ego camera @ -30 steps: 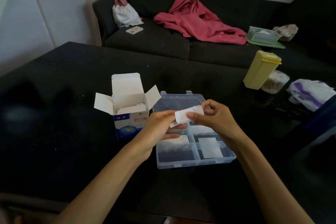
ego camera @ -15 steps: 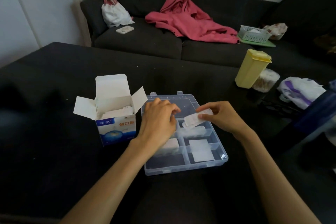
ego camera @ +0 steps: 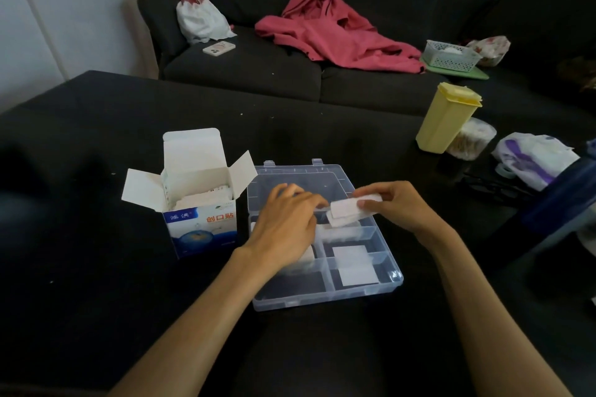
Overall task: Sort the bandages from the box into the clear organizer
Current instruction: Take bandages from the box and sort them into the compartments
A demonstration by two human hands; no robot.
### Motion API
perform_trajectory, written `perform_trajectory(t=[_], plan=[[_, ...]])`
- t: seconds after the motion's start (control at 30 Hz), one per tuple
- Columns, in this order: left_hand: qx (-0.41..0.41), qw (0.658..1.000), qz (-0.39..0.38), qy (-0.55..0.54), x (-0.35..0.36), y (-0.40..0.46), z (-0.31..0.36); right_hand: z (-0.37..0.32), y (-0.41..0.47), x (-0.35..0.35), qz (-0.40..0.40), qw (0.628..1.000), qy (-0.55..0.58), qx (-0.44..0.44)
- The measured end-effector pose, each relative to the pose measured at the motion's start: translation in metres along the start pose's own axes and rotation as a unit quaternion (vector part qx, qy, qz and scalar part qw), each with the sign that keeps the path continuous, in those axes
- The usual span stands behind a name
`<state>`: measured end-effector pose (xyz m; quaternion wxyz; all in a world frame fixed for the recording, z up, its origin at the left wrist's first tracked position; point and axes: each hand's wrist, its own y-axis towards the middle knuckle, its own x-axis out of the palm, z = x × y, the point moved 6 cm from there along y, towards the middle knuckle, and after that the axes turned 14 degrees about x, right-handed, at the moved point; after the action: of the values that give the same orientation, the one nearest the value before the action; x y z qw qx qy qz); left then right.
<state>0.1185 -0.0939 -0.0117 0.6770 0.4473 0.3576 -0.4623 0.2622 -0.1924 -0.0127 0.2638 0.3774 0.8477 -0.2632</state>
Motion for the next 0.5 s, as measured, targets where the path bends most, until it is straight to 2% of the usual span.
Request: perform_trajectory(t=[0.13,0.27,0.5], plan=[[-0.029,0.999,0.021,-0.026,-0.006,0.001,-0.004,0.000,0.000,0.000,0.009,0.999,0.033,0.016],[-0.036,0.998,0.031,-0.027,-0.008,0.003,-0.005,0.000,0.001,0.018,-0.013,1.000,-0.012,0.015],[0.009,0.997,-0.070,0.031,0.014,0.002,0.004,-0.001,0.008,0.037,0.038,0.971,-0.234,-0.016]])
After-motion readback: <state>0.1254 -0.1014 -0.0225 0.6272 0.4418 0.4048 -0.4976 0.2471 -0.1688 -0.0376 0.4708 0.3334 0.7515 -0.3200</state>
